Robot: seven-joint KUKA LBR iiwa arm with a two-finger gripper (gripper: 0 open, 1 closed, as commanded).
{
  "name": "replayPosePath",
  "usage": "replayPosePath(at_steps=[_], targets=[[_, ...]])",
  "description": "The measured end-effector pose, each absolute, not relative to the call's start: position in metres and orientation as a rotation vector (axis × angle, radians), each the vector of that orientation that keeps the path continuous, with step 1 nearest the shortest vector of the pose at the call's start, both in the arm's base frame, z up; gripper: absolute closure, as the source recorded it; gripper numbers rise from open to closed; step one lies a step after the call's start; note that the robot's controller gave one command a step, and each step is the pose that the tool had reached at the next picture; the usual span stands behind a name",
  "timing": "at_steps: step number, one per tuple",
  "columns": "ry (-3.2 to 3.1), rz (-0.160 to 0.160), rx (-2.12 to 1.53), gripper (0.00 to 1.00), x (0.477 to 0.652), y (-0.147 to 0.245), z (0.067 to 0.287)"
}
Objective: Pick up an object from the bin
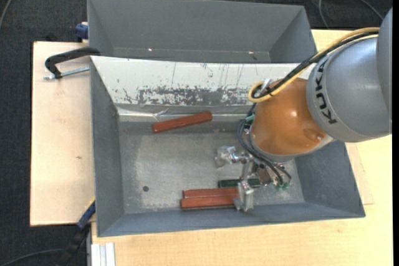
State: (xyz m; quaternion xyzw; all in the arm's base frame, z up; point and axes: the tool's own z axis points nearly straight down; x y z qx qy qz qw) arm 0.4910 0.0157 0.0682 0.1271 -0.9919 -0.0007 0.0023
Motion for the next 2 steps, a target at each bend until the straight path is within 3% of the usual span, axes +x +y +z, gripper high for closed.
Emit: replayPosePath(at_steps=[1, 2], targets=[[-3.148, -0.002, -0.049, 0.00, 0.503, 0.012, 0.101], [-3.113, -0.005, 0.438, 0.00, 0.492, 0.077, 0.101]])
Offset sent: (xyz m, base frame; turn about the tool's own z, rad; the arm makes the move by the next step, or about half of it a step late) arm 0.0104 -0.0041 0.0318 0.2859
